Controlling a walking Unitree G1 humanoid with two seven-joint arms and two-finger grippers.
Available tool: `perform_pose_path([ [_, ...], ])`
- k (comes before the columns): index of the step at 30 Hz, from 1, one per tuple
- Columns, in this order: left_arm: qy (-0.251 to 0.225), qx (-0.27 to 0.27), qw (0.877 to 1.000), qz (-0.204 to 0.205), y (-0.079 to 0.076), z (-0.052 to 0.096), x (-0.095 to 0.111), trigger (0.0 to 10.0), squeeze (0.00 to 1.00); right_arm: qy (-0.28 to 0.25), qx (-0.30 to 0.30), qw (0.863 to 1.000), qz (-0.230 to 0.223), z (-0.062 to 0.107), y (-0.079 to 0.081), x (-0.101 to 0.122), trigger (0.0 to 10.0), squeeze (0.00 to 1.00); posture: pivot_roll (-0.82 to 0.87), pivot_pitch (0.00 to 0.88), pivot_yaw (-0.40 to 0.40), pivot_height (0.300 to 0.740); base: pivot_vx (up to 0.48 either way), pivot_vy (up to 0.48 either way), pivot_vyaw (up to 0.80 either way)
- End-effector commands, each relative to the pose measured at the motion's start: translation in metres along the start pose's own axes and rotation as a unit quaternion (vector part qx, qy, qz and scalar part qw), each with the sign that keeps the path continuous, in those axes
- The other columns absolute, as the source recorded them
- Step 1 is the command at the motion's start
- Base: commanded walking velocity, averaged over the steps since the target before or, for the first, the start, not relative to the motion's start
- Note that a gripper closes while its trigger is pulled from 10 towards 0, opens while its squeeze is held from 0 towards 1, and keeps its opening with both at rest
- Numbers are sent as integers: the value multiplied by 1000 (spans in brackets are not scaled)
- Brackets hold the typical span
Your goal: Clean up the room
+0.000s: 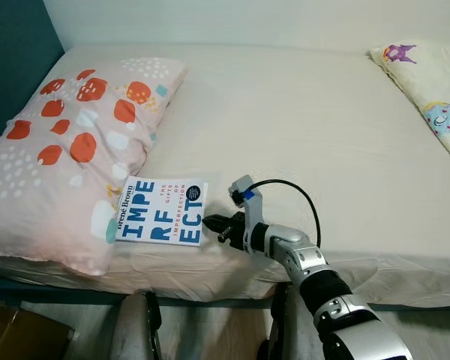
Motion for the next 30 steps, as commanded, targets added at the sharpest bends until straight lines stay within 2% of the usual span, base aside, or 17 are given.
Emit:
perform_pose_path([
  [1,15,-22,1000,-6,-14,2,-9,10000,0,28,37,999,12,2,6,-10,10000,0,106,239,-61,520,0,0,0],
  [2,15,-22,1000,-6,-14,2,-9,10000,0,28,37,999,12,2,6,-10,10000,0,106,239,-61,520,0,0,0],
  [3,15,-23,1000,-6,-14,2,-9,10000,0,11,75,997,23,3,14,-6,10000,0,105,240,-60,520,0,0,0],
  [4,15,-23,1000,-6,-14,2,-9,10000,0,11,75,997,23,3,14,-6,10000,0,105,240,-60,520,0,0,0],
  [7,16,-24,1000,-8,-14,2,-10,10000,0,-87,152,984,16,4,35,24,10000,0,104,243,-60,520,0,0,0],
  [11,17,-24,1000,-9,-15,3,-11,10000,0,-115,184,976,8,4,45,33,10000,0,107,248,-61,520,0,0,0],
  [13,17,-24,1000,-8,-15,3,-12,10000,0,-101,203,974,6,3,51,29,10000,0,107,248,-61,520,0,0,0],
  [14,17,-24,1000,-8,-15,3,-13,10000,0,-72,216,974,15,2,55,18,10000,0,113,252,-62,520,0,0,0],
  [15,17,-24,1000,-8,-15,3,-13,10000,0,-72,216,974,15,2,55,18,10000,0,113,252,-62,520,0,0,0],
  [17,19,-23,1000,-6,-15,4,-15,10000,0,2,223,974,46,1,59,-7,10000,0,116,255,-65,520,0,0,0],
  [19,19,-23,1000,-6,-15,4,-15,10000,0,2,223,974,46,1,59,-7,10000,0,116,255,-65,520,0,0,0],
  [21,22,-22,1000,-5,-15,5,-18,10000,0,36,216,974,51,1,56,-17,10000,0,114,257,-65,520,0,0,0],
  [22,22,-22,1000,-5,-15,5,-18,10000,0,36,216,974,51,1,56,-17,10000,0,114,257,-65,520,0,0,0],
  [24,23,-23,999,-5,-15,5,-19,10000,0,84,197,975,66,2,51,-32,10000,0,109,263,-65,520,0,0,0],
  [26,23,-24,999,-6,-16,6,-20,10000,0,98,179,976,71,1,48,-36,10000,0,108,270,-66,520,0,0,0],
  [28,23,-24,999,-6,-16,6,-20,10000,0,101,159,979,77,-2,44,-37,10000,0,108,270,-66,520,0,0,0],
  [30,21,-26,999,-7,-17,6,-20,10000,0,84,101,988,76,-10,34,-30,10000,0,106,286,-66,520,0,0,0],
])
Point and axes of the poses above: a point about 5 cm out from each wrist's last joint towards the gripper, its own z axis pointing back from the gripper into the wrist, its own x axis along the axis of the wrist's last joint, y = z × x, the point moved 3 cm from there along -z, pointing out of the wrist towards the gripper
